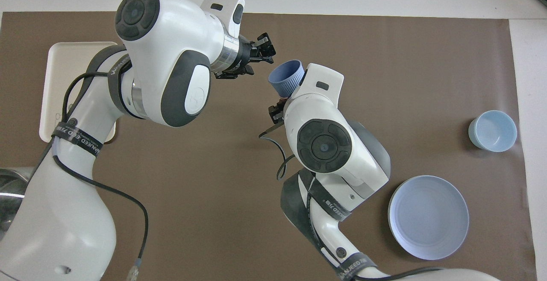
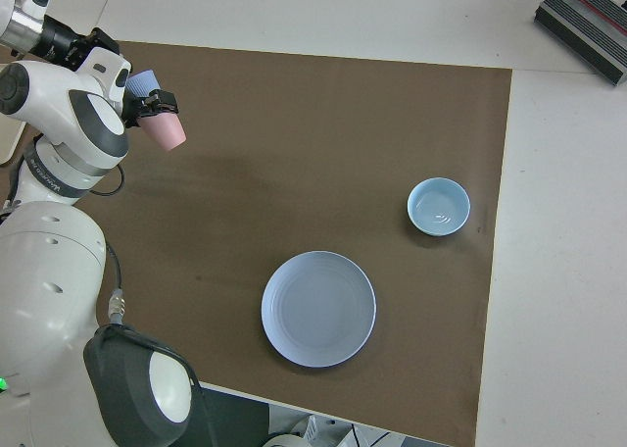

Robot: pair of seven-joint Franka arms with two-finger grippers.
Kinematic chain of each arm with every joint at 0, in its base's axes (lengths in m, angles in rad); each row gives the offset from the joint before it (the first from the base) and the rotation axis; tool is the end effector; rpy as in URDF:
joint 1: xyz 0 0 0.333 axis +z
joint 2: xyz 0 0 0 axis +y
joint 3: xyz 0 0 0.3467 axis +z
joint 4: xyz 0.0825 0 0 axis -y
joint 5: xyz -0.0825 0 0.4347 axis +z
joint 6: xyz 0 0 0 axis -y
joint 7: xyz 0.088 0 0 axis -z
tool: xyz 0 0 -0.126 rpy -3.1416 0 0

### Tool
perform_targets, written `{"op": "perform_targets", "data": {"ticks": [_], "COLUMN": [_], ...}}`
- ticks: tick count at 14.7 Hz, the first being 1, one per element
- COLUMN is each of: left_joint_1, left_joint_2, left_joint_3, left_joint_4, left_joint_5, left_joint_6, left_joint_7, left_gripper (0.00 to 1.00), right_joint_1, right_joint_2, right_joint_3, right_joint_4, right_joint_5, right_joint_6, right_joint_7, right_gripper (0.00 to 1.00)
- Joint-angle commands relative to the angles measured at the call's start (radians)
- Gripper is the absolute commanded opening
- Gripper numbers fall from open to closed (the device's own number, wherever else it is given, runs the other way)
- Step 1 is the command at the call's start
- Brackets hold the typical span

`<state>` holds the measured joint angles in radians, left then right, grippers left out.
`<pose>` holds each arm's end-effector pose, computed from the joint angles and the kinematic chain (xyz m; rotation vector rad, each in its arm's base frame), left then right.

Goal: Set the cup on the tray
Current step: 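Grasp the rim of the blue cup with the left gripper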

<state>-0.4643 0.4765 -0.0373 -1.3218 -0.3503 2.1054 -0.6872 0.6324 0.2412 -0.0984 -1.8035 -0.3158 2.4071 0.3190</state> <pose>0.6915 -0.3972 0.4964 2.6510 0.4354 0.0818 0.6159 0.3625 0.4401 2.9029 0.6170 0.6634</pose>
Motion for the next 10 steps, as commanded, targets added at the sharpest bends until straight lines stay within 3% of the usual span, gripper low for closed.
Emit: {"op": "perform_targets", "data": {"ticks": [1,7,10], "left_joint_1": [-0.008,-0.007,-0.001], "left_joint_2": [-0.019,-0.042,-0.049], "left_joint_3": [-0.016,-0.044,-0.05], "left_joint_4": [-0.016,-0.071,-0.073], "left_joint_5": [-0.021,-0.062,-0.081], "left_joint_6": [-0.033,-0.054,-0.076], "left_joint_7": [0.011,0.015,0.015], "left_gripper": [0.52,0.42,0.18], "right_joint_1": [-0.005,-0.007,-0.008], "right_joint_2": [-0.008,-0.006,-0.006], "right_joint_3": [0.005,0.005,0.005], "right_joint_4": [0.004,0.004,0.004], "right_joint_5": [-0.031,-0.032,-0.032], "right_joint_6": [-0.017,-0.017,-0.016], "right_joint_7": [0.026,0.025,0.023], "right_gripper": [0.0,0.0,0.0]}}
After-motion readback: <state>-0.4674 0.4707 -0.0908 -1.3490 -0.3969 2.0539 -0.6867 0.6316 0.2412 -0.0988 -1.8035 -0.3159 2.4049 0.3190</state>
